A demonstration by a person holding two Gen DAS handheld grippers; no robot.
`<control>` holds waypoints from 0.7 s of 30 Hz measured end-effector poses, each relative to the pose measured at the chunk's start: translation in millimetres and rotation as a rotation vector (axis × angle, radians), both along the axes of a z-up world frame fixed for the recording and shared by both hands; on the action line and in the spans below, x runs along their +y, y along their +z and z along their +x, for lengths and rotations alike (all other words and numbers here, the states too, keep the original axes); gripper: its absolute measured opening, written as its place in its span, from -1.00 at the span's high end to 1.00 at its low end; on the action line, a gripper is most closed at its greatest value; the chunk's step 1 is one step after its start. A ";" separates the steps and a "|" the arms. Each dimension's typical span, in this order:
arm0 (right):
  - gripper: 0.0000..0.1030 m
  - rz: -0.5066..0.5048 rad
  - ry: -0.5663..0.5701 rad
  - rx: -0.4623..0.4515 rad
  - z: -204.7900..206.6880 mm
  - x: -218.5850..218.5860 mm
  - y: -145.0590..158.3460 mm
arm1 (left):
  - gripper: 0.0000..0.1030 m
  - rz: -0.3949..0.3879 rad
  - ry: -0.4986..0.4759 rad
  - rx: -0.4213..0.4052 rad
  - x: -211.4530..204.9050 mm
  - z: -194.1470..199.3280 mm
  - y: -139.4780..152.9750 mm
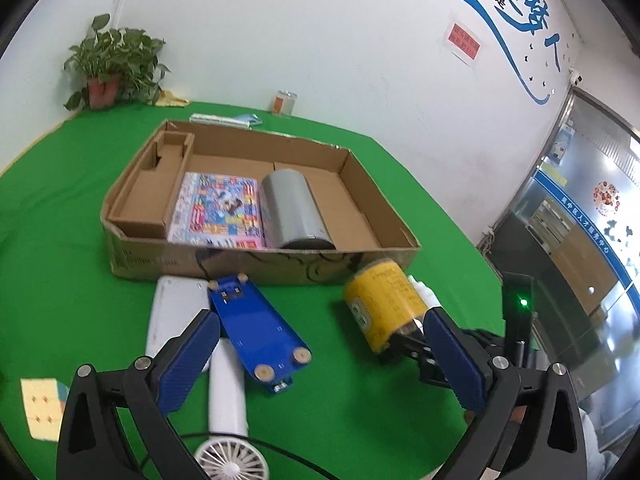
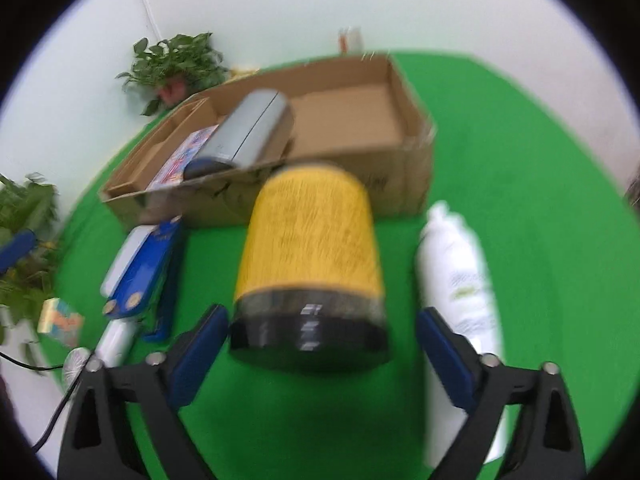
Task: Organize rigid objects
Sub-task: 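Grasp the yellow-labelled jar with the left gripper and lift it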
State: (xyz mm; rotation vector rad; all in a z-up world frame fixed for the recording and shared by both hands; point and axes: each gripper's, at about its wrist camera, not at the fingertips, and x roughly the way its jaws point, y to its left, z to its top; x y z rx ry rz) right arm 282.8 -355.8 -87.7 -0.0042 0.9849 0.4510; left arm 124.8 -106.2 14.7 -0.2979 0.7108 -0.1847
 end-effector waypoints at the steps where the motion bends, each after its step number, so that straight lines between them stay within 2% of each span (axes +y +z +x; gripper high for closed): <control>1: -0.65 0.024 -0.006 0.010 -2.0 -0.9 -1.6 | -0.99 -0.014 -0.007 0.010 -1.4 -2.2 -3.5; 7: -0.65 -0.101 0.028 -0.040 -32.5 3.0 3.8 | -0.99 -0.095 -0.085 0.089 -9.6 -5.0 -19.9; 10: -0.65 -0.163 0.046 -0.070 -62.1 -5.5 8.2 | -0.99 -0.170 -0.169 0.148 -22.3 -3.0 -31.9; 12: -0.68 -0.171 0.093 -0.048 -85.4 -7.1 4.7 | -0.99 -0.189 -0.227 0.187 -35.8 -0.8 -38.5; 16: -0.68 -0.084 0.204 -0.043 -118.1 -12.5 9.1 | -0.98 -0.219 -0.338 0.269 -57.9 2.6 -55.9; 21: -0.70 0.150 0.178 0.053 -119.4 -36.4 22.0 | -0.95 -0.264 -0.378 0.402 -66.8 12.2 -85.8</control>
